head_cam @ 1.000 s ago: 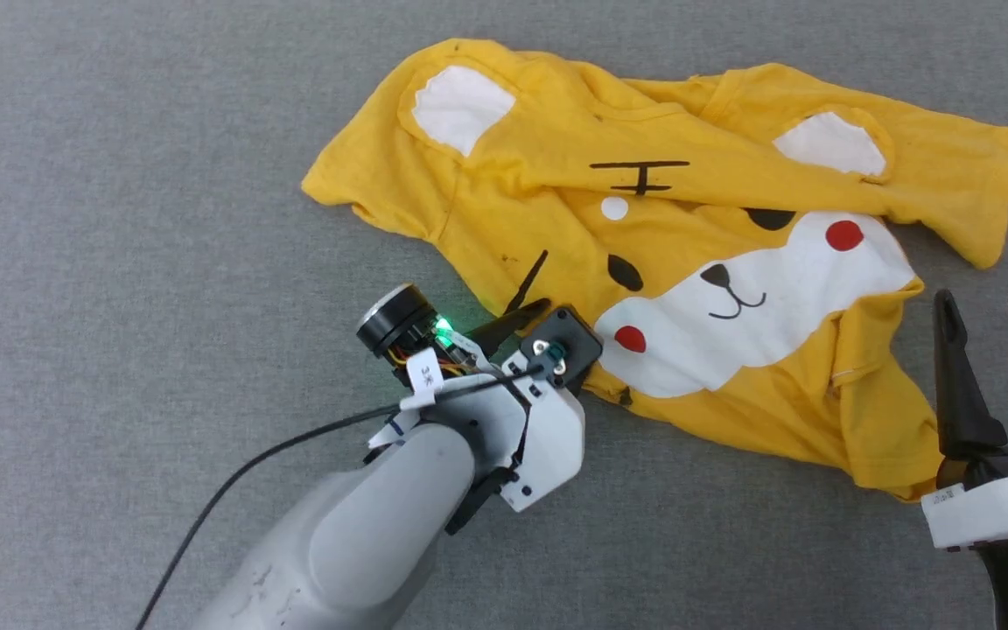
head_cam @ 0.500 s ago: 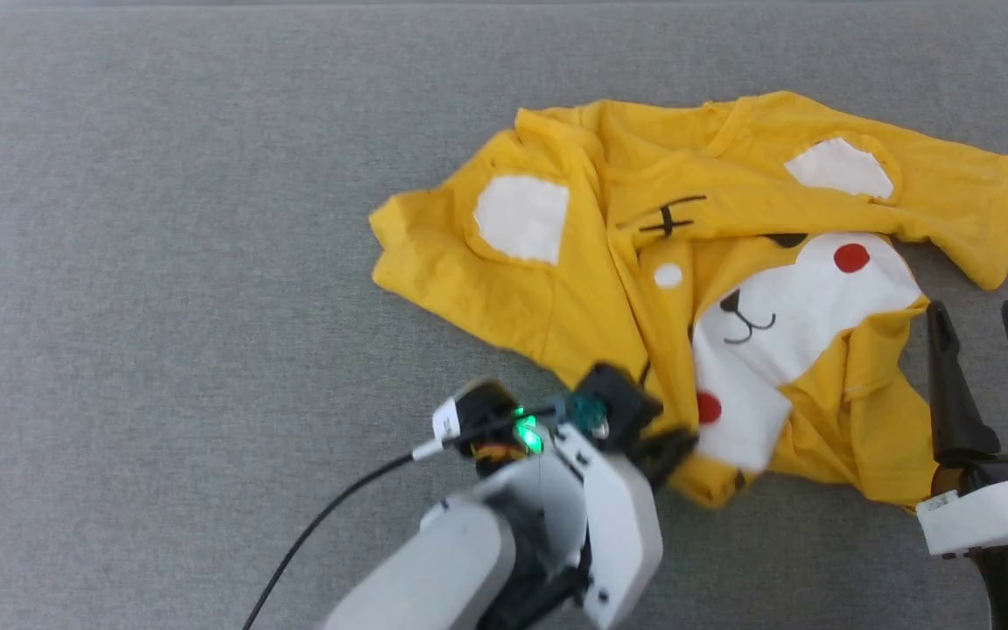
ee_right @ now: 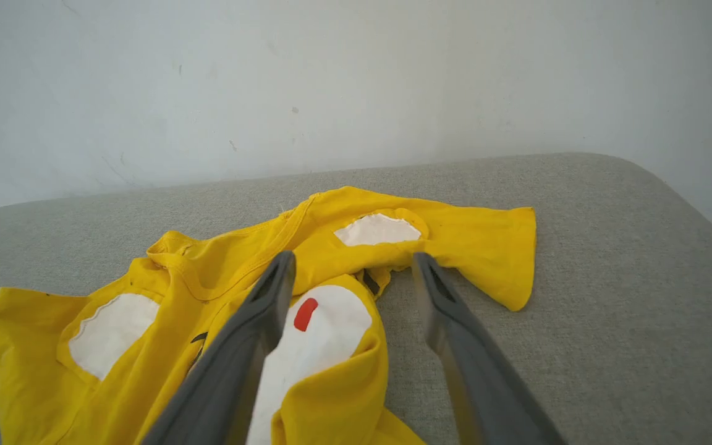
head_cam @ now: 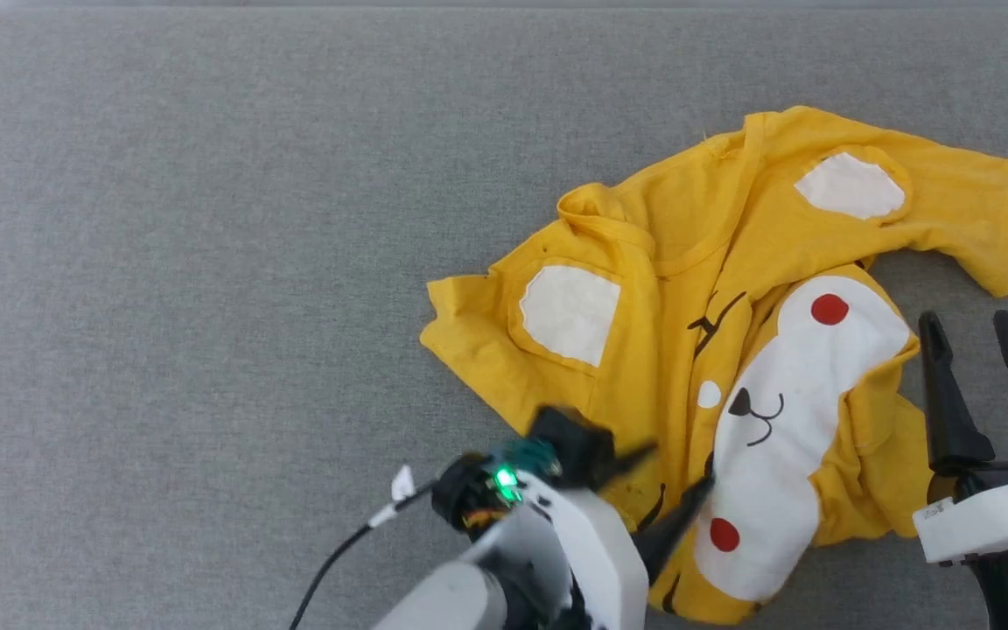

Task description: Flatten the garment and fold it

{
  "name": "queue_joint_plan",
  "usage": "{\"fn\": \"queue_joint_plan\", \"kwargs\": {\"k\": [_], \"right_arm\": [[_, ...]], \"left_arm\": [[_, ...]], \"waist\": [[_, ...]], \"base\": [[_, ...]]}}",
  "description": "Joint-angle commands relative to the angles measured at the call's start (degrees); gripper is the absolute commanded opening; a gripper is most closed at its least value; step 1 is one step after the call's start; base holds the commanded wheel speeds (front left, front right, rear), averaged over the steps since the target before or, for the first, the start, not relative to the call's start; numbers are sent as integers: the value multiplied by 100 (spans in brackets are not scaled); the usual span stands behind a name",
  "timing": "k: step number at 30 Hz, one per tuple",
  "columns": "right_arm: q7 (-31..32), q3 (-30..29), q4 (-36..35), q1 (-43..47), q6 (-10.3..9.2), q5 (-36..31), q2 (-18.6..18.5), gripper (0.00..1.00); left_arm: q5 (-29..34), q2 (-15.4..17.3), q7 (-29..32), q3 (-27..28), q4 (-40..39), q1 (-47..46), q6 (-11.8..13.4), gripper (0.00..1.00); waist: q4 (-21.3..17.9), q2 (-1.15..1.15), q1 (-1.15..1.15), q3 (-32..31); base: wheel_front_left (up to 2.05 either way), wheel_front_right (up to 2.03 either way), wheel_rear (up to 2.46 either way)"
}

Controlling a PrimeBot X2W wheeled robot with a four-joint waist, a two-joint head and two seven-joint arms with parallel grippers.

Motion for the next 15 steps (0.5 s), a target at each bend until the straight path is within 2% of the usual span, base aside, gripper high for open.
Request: {"fn": "queue_joint_plan", "kwargs": {"k": [1,4,7,9,12,15], "right_arm": [[14,-3,-1,4,-5,57,12,100],[12,10,-1,-4,-5,60,12,100],[-1,25,-13,-3,-5,72,12,100],[-12,32,-15,2,-5,82,12,100],[-19,41,-12,-6,-5,86,12,100],[-11,60,-22,-44,-5,77,12,100]], "left_arm": [[69,-45,-193,104,-43,-138,62,100],[165,-54,-724,536,-291,-312,308,100],[395,209,-1105,1079,-579,-469,609,100],[611,509,-1222,1412,-664,-530,815,100],[785,891,-1098,1584,-586,-541,883,100],[721,1018,-926,1554,-500,-548,770,100]], "waist": [[7,0,0,-7],[14,0,0,-9],[13,0,0,17],[10,0,0,51],[1,0,0,114],[-22,0,0,181]], "base": [[0,0,0],[0,0,0],[0,0,0],[0,0,0],[0,0,0],[0,0,0]]}}
